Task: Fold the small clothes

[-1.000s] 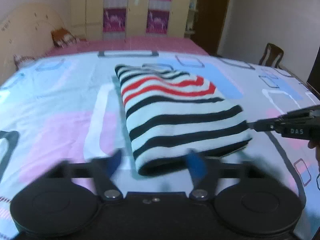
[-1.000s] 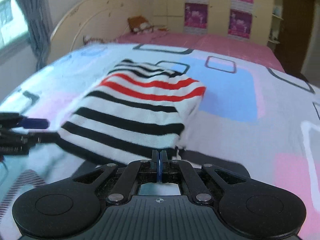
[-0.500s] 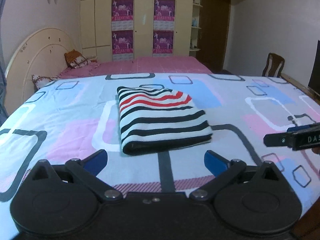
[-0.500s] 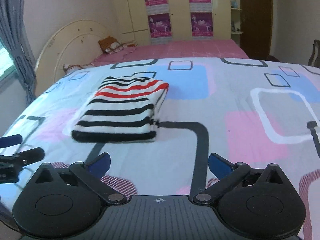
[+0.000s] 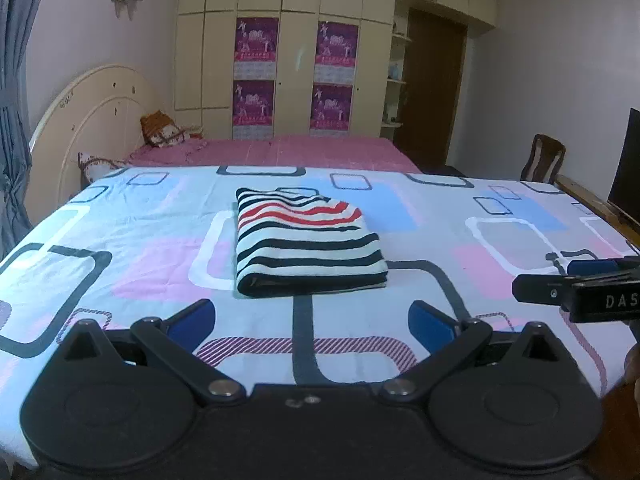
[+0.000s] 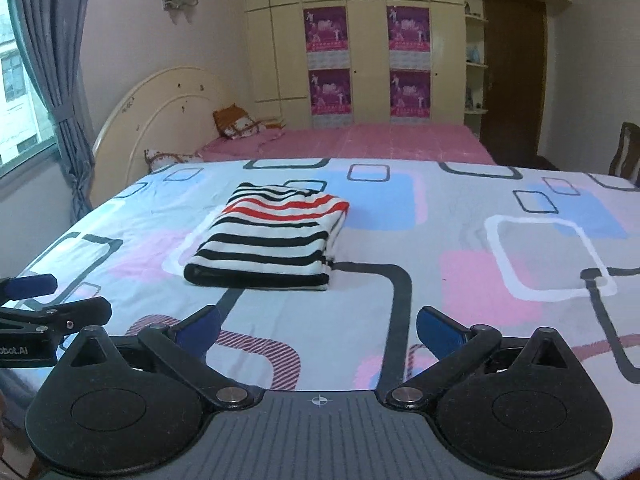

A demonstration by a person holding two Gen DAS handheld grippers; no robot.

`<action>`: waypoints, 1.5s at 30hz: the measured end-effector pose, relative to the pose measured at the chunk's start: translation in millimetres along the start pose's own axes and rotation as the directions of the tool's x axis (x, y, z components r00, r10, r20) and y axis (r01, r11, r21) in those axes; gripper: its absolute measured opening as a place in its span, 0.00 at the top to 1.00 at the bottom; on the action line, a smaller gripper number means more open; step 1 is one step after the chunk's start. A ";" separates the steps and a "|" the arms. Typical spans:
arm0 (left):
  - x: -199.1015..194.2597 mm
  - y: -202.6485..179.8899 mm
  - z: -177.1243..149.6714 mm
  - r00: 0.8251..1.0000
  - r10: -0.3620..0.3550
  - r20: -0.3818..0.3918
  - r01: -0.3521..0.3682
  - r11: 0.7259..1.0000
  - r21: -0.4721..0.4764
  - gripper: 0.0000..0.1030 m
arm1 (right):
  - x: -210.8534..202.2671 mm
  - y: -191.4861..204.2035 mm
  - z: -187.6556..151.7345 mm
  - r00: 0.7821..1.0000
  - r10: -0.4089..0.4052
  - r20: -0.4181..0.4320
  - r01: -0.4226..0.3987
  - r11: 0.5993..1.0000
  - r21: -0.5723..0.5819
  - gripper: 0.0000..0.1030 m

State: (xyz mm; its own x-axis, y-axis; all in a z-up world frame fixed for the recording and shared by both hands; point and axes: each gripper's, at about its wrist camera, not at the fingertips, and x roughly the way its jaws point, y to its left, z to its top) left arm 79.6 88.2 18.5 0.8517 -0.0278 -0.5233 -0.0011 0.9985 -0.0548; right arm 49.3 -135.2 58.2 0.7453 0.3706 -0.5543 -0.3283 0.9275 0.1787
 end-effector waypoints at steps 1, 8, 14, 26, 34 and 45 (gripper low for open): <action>-3.9 -2.0 -0.5 1.000 0.000 0.008 0.000 1.000 -0.001 0.00 | -5.3 -0.6 -0.9 1.000 -0.004 0.006 0.004 1.000 0.003 0.00; -23.4 -13.0 -2.4 0.999 -0.006 0.040 0.006 1.000 0.002 0.00 | -31.0 -0.6 -3.2 0.999 -0.025 0.040 0.025 1.000 0.000 0.00; -30.8 -14.2 -3.2 0.999 -0.007 0.054 0.007 1.000 0.000 0.00 | -38.6 -0.7 -3.9 0.998 -0.026 0.050 0.027 1.000 -0.008 0.00; -33.8 -17.1 -0.3 0.997 -0.011 0.075 0.010 1.000 0.011 0.00 | -40.8 -5.0 -5.6 0.998 -0.025 0.052 0.025 1.000 0.006 0.00; -34.4 -17.6 -1.4 0.997 -0.013 0.073 0.012 1.000 0.014 0.00 | -40.6 -7.2 -5.0 0.998 -0.019 0.053 0.018 1.000 0.009 0.00; -34.1 -17.3 -0.9 0.997 -0.016 0.072 0.015 1.000 0.014 0.00 | -40.2 -5.4 -3.5 0.998 -0.020 0.052 0.019 1.000 0.012 0.00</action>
State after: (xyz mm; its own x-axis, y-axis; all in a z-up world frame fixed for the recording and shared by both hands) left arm 50.1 71.7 36.5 0.8870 -0.0403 -0.4600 0.0191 0.9985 -0.0506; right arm 19.1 -155.3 76.8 0.7809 0.3542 -0.5145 -0.3072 0.9350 0.1774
